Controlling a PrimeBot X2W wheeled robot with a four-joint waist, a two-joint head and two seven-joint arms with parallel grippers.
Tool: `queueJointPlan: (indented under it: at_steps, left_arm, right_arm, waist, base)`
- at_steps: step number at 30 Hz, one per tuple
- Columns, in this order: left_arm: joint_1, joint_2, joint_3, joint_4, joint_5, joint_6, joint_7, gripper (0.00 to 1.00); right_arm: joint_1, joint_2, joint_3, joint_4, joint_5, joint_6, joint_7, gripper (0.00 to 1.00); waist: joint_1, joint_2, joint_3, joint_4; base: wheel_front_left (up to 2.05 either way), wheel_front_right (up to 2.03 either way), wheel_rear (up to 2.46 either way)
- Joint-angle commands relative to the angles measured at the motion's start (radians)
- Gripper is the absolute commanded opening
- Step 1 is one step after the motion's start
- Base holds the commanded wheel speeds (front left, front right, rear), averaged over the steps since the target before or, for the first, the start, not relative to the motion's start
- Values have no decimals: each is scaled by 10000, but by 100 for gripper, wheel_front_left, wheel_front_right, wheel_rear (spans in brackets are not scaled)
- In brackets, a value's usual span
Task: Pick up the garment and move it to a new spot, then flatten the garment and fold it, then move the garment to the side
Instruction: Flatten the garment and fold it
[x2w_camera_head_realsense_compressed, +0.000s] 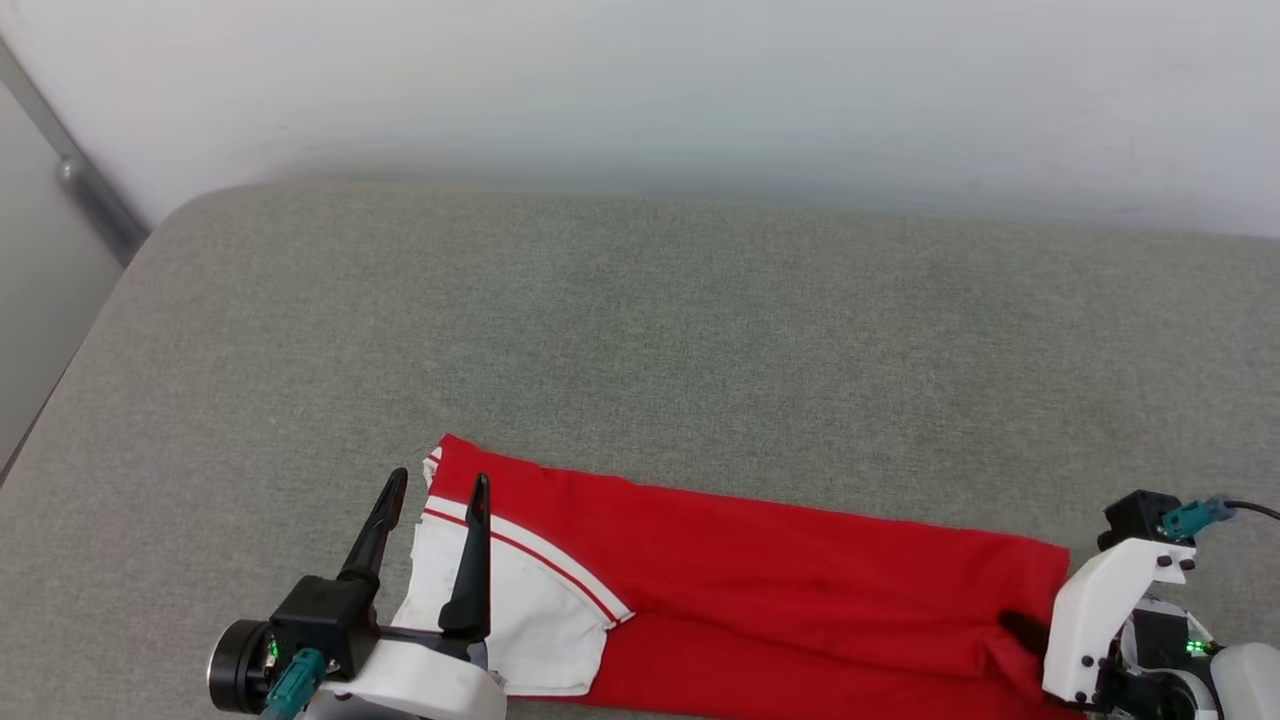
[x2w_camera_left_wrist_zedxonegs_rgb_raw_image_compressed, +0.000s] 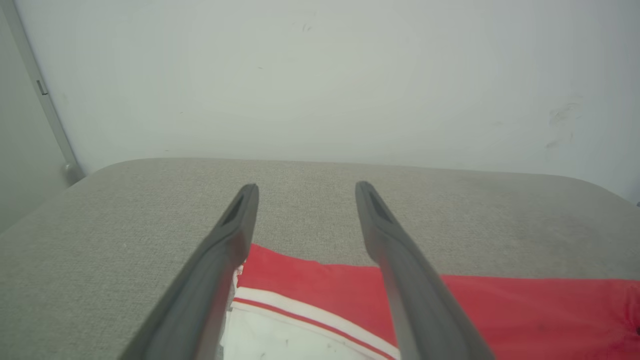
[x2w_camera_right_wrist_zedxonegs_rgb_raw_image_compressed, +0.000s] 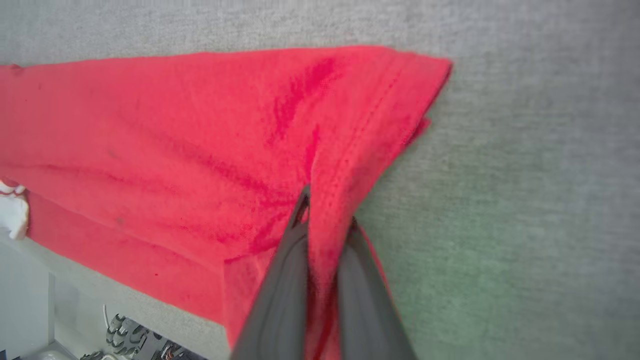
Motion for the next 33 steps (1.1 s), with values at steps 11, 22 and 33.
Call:
queueJointPlan:
  at_steps: [11, 22, 33]
  left_arm:
    - [397, 157, 15, 10, -31, 230, 118, 100]
    - [420, 162, -100, -12, -40, 252, 209, 100]
    - [109, 178, -328, -1, -40, 96, 385, 100]
  right_arm:
    - [146, -1300, -1484, -479, -305, -9, 323, 0]
    - [-475, 1072, -4886, -851, 1742, -8, 2973, 0]
    - [-1279, 1466, -3106, 1569, 7307, -6, 4208, 0]
  waist:
    - [-1, 0, -584, -712]
    - [-1, 0, -683, -951]
    - [-1, 0, -693, -482]
  base:
    - [0, 0, 0]
    - [0, 0, 0]
    - [0, 0, 0]
